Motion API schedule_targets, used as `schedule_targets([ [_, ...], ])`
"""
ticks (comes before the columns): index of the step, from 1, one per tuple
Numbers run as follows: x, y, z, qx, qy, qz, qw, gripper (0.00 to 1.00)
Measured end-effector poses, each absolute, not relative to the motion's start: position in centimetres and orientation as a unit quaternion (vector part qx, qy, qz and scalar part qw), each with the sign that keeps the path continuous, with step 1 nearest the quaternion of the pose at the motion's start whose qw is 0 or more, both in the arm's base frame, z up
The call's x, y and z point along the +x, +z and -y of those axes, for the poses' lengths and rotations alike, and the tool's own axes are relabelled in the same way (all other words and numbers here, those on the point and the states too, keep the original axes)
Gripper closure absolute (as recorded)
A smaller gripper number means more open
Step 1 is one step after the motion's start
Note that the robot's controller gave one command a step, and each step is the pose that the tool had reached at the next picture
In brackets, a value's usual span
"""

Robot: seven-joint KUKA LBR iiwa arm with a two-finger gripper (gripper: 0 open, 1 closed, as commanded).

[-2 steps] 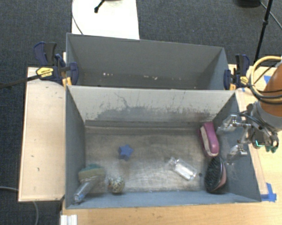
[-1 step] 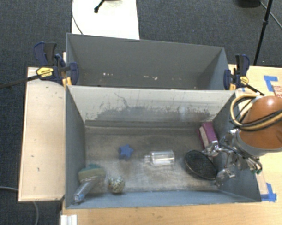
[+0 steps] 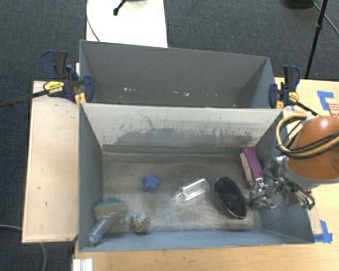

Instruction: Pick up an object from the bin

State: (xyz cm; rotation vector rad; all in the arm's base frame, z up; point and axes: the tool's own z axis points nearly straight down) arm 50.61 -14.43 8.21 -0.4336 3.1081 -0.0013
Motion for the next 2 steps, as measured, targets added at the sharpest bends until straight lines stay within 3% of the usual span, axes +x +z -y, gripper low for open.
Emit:
schedule_targets([
  [1,51.89,7.35,12.16,-0.317,-0.003,-0.948,0.003,1.00],
  [2,51.77,7.20,12.09,-0.318,-0.002,-0.948,0.002,0.00],
])
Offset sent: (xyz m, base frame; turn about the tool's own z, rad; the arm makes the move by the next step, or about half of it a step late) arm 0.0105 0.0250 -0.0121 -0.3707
